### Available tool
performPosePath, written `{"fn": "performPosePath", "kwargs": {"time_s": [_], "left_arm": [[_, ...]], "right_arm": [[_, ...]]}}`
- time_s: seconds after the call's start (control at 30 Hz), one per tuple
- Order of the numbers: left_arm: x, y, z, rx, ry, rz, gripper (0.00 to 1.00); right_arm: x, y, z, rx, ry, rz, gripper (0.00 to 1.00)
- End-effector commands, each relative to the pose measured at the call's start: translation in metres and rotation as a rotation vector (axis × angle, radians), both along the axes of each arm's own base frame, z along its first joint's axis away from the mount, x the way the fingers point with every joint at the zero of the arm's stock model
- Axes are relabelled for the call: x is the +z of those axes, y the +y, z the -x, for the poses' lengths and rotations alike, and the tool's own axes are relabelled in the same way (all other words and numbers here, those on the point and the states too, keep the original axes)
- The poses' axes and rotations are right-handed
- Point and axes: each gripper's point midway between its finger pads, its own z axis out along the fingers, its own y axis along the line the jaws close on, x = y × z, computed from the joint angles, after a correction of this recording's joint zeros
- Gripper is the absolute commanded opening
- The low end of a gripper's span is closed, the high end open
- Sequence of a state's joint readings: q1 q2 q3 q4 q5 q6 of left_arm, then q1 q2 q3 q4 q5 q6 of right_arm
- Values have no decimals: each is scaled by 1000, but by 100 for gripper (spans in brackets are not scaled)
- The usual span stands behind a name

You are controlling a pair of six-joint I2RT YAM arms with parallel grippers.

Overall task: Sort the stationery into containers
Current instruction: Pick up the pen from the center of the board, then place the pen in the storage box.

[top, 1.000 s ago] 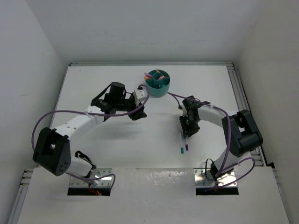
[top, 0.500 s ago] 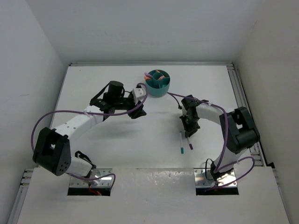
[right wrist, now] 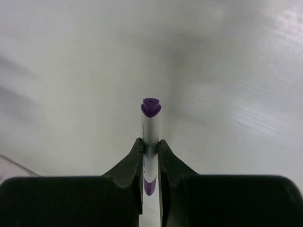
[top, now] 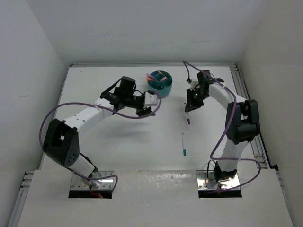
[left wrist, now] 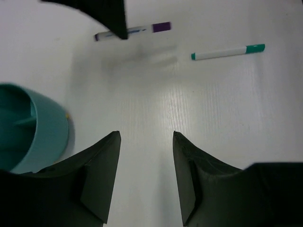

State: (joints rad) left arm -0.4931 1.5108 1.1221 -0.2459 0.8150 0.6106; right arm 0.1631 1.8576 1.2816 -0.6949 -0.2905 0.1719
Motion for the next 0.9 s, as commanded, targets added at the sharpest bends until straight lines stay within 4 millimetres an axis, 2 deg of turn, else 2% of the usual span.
{"fn": "performPosePath", "kwargs": {"time_s": [0.0, 0.03, 0.07, 0.13, 0.17, 0.33, 0.47, 0.7, 0.87], "left_arm": [[12, -27, 21, -356, -329, -73, 54], [4, -28, 26, -410, -377, -137, 54], [-8, -30, 48, -509, -374, -195, 54], [-10, -37, 53, -631, -506, -243, 54], [-14, -42, 66, -683, -507, -249, 53], [-21, -65, 96, -826, -570, -241, 53], [-33, -71, 101, -841, -571, -282, 54], [-31, -77, 95, -809, -599, -286, 54], [-27, -82, 93, -799, -610, -279, 54]], "right_arm": [[34, 27, 7, 99, 38, -207, 0], [42, 36, 13, 127, 57, -272, 0], [47, 40, 14, 136, 67, -302, 0], [55, 53, 25, 143, 129, -396, 0], [58, 57, 27, 140, 149, -428, 0], [70, 83, 50, 134, 287, -603, 0], [72, 96, 66, 137, 357, -654, 0], [70, 108, 90, 169, 403, -653, 0], [71, 114, 98, 184, 415, -656, 0]]}}
